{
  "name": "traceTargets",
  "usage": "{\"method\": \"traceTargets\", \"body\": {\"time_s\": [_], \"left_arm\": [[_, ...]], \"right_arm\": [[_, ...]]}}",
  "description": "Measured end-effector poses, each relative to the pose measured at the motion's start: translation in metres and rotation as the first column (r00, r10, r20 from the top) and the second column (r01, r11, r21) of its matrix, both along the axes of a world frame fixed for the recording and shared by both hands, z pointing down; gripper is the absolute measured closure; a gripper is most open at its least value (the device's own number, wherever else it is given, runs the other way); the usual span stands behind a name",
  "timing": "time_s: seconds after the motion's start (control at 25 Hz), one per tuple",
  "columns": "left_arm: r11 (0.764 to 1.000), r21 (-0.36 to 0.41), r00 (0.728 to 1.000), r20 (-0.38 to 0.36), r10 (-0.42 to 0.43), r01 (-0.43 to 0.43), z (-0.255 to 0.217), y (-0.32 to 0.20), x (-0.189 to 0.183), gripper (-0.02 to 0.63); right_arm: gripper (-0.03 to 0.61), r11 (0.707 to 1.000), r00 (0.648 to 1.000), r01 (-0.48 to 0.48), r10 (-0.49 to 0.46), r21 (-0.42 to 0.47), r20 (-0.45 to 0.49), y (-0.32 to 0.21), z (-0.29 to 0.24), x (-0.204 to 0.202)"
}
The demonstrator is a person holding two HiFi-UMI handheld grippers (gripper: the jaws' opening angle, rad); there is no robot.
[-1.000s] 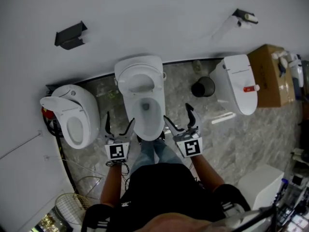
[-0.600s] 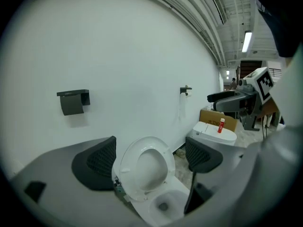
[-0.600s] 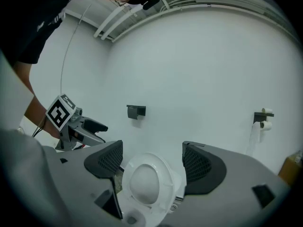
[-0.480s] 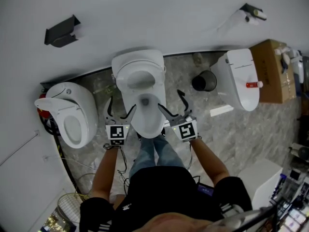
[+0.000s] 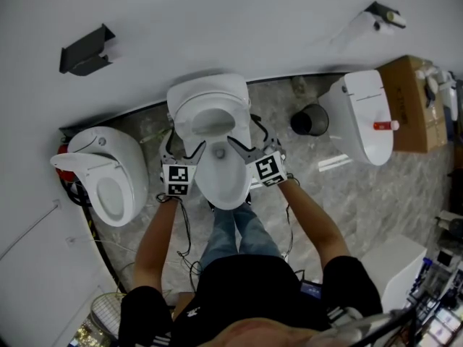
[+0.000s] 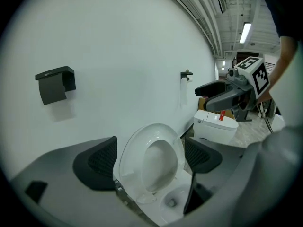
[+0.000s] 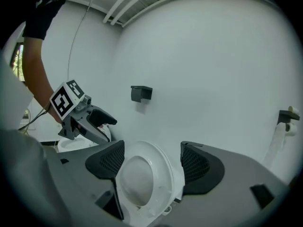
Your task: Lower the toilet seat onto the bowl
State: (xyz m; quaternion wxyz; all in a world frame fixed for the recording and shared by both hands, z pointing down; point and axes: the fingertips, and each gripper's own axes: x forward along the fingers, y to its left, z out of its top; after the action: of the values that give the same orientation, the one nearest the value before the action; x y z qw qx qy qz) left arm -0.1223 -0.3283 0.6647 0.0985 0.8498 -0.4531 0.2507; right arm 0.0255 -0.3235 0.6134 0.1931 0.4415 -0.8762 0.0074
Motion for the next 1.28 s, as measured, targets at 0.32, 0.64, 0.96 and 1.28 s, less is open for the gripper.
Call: {"method": "traceTargets", "body": {"time_s": [0.32, 0.64, 0.96, 1.28], "left_arm": [[0.998, -0.028, 0.994, 0.094, 0.05, -0.047, 0.038, -0.042, 0.006, 0.165], [0.997, -0.051, 0.989, 0.131, 0.068, -0.062, 0.071, -0.083, 0.01, 0.216], [0.99, -0.106, 0.967, 0.226, 0.115, -0.093, 0.097, -0.103, 0.015, 0.252], [0.987, -0.145, 0.966, 0.235, 0.104, -0.071, 0.108, -0.107, 0.009, 0.365]], "right_arm": [[0.213, 0.999, 0.994, 0.033, -0.037, -0.043, -0.098, -0.049, 0.045, -0.011], [0.256, 0.992, 0.977, 0.052, -0.074, -0.114, -0.198, -0.09, 0.088, -0.01], [0.312, 0.982, 0.961, 0.074, -0.117, -0.174, -0.251, -0.115, 0.118, -0.02], [0.389, 0.966, 0.886, 0.173, -0.239, -0.194, -0.397, -0.118, 0.142, -0.03]]}}
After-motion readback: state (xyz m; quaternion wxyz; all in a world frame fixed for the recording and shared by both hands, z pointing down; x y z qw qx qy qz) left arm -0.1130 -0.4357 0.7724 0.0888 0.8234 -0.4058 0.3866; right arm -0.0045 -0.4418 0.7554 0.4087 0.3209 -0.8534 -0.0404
